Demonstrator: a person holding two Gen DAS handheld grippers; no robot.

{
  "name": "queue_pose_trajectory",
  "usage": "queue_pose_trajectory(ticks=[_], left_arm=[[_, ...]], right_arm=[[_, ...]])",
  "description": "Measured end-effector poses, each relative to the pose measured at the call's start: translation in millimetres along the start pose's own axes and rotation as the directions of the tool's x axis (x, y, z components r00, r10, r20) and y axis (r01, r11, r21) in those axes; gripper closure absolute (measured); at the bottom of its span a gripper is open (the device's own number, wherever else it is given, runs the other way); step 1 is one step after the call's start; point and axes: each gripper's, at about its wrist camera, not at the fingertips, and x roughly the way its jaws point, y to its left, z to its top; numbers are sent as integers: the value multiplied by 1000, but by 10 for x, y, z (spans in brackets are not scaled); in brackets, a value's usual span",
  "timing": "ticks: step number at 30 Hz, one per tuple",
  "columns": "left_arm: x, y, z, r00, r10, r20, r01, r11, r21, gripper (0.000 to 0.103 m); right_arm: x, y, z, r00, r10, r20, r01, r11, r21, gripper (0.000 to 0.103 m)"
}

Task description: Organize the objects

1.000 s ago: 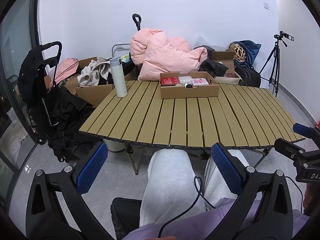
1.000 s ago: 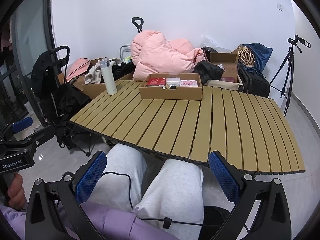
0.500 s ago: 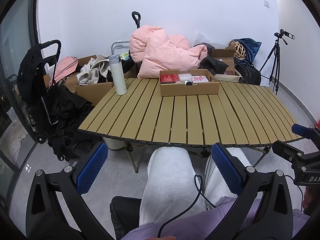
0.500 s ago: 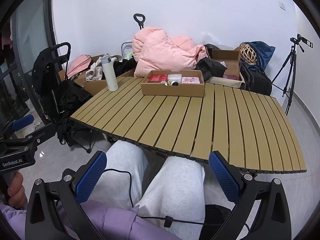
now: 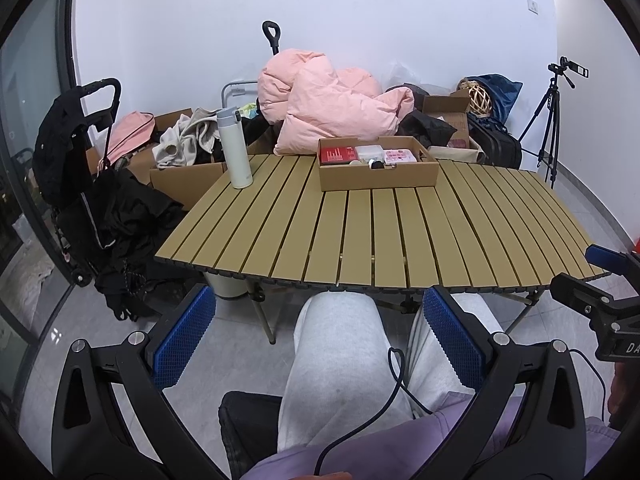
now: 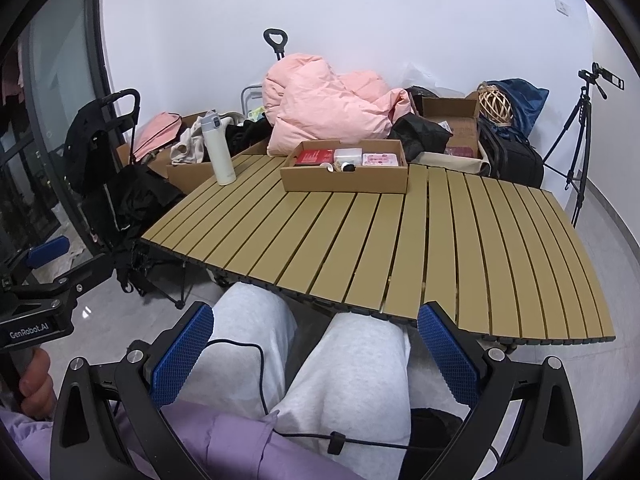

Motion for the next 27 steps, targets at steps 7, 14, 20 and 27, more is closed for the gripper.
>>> queue_pose_trajectory(ticks=[7,14,20,27], left_arm=[[12,6,4,1000,-1,-1,1,1000,5,0],[24,22,3,1000,-4,-3,4,1000,9,0],[33,32,-9,1000,-2,-4,2,1000,7,0],[61,65,-14,1000,0,-14,0,1000,2,0]], right_arm=[[-2,-18,-3,1000,2,-1,-2,1000,4,0],[32,-5,-9,1000,7,-11,-7,1000,-4,0],[28,-30,-12,1000,4,-7,-3,1000,1,0],[-2,-62,-3,1000,6,0,-6,1000,11,0]])
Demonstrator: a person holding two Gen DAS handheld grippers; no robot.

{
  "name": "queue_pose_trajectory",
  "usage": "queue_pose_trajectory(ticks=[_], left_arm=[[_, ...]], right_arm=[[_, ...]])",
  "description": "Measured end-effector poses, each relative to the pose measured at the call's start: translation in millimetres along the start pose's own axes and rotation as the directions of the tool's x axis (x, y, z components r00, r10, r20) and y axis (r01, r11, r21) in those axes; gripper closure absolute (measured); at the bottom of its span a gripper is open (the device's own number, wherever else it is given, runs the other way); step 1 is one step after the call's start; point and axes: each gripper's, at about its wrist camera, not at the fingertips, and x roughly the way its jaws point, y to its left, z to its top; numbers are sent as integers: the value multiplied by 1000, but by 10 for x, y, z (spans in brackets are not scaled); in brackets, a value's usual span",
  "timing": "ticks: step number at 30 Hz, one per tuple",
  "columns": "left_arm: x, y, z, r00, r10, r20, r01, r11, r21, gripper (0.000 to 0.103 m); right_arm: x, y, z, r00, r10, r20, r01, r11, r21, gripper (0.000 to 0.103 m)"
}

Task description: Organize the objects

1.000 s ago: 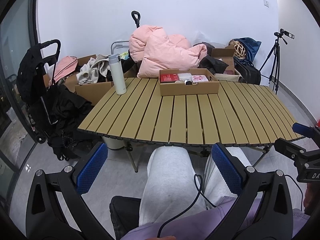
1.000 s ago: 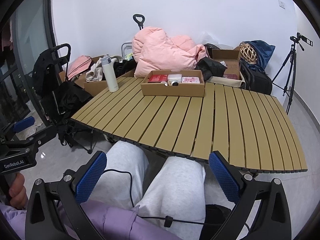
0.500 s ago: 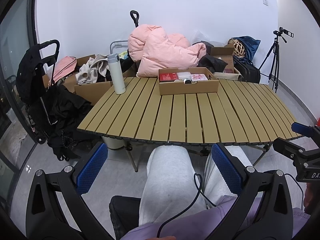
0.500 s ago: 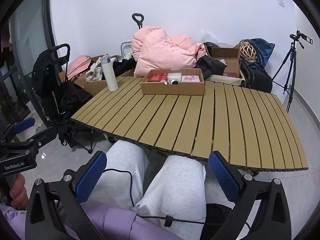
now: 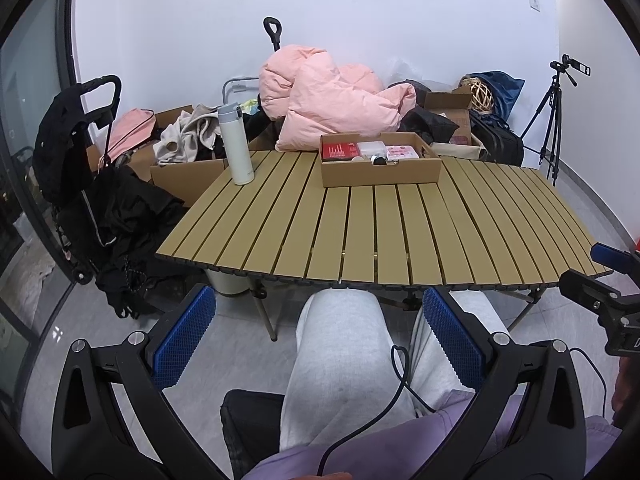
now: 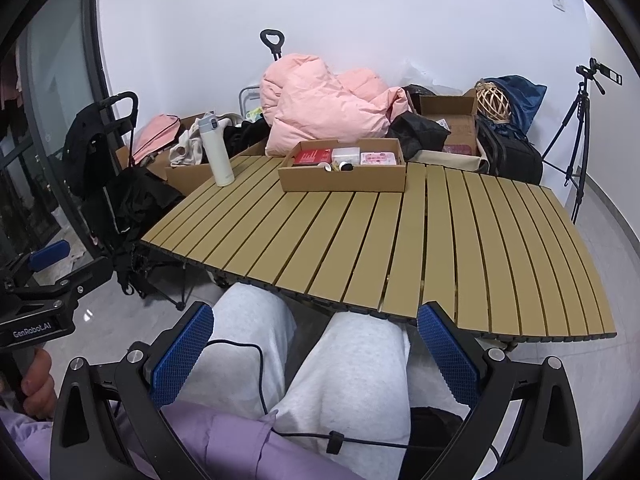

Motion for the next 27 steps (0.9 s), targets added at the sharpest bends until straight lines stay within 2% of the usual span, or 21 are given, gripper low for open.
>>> queue_pose_trajectory(ticks=[23,27], left_arm=[[33,24,-15,1000,-6,-13,6,1000,2,0],[86,11,-24,999,-18,-42,19,1000,8,0]], right_arm=[[12,-28,-6,1000,1,-7,-1,1000,2,0],[31,-46,-23,1000,-10,-12,10,1000,8,0]])
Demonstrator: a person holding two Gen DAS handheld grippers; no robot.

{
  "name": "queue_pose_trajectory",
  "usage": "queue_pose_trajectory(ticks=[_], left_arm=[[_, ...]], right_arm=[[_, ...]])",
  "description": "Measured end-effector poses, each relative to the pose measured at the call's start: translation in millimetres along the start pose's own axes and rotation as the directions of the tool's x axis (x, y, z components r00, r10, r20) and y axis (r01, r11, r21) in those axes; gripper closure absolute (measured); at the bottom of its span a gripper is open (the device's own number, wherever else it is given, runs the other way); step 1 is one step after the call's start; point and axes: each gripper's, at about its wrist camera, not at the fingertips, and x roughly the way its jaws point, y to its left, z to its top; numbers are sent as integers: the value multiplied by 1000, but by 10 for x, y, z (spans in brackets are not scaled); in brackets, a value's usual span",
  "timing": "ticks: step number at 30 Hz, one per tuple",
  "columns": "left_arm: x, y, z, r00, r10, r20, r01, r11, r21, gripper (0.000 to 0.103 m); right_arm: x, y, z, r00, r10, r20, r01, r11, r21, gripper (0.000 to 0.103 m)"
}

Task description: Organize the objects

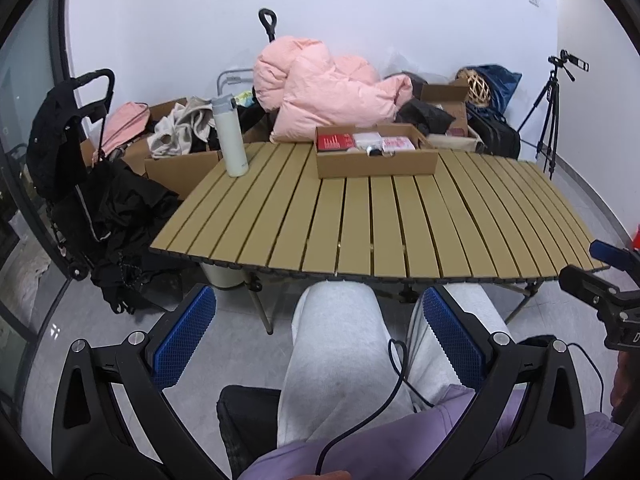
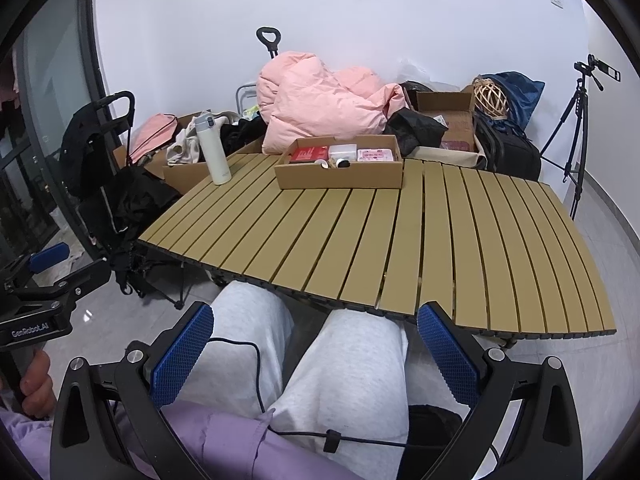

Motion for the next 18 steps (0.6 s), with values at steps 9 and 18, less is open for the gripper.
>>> queue_pose_trajectory(ticks=[9,18], left_arm=[[28,6,-3,1000,4,-16,-4,1000,-6,0],[52,-5,2,1000,-1,-26,1,1000,-5,0]], right_arm=[[27,-30,-4,1000,-4,-10,4,1000,6,0],[50,-52,-20,1000,-11,-15,11,1000,6,0]])
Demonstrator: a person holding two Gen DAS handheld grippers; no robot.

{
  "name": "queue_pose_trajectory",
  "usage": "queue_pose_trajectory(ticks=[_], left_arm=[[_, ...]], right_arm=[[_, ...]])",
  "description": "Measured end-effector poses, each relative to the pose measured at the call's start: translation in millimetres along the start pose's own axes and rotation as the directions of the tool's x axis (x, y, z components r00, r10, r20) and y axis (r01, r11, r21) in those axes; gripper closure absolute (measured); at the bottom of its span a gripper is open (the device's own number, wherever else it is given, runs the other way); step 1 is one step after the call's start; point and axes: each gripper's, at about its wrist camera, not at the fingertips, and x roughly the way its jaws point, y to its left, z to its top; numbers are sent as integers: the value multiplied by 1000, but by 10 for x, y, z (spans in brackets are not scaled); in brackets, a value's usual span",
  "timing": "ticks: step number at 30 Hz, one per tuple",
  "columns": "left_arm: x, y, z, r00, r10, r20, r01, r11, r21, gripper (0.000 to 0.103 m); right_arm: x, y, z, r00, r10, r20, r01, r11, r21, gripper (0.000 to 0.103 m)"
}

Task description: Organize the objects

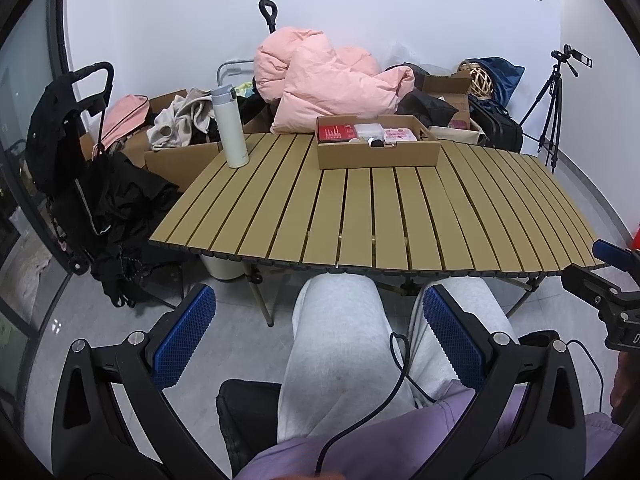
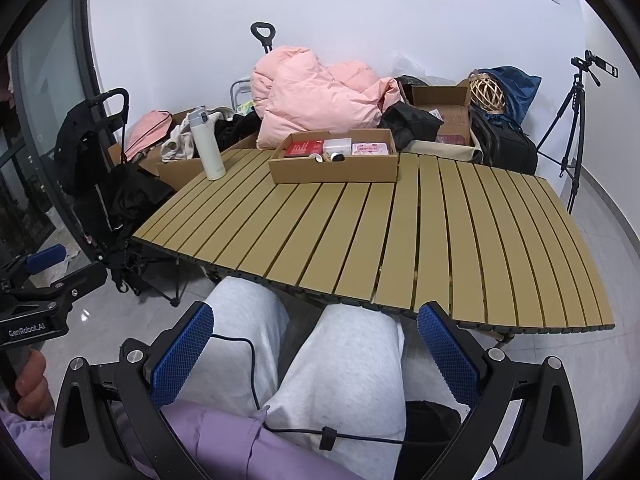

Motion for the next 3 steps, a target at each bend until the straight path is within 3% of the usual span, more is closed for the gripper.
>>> queue_pose_trajectory(ticks=[3], left_arm=[[42,-11,-7,1000,0,-18,0,1000,3,0]], right_arm=[[22,-9,-6,1000,-2,-10,2,1000,6,0]])
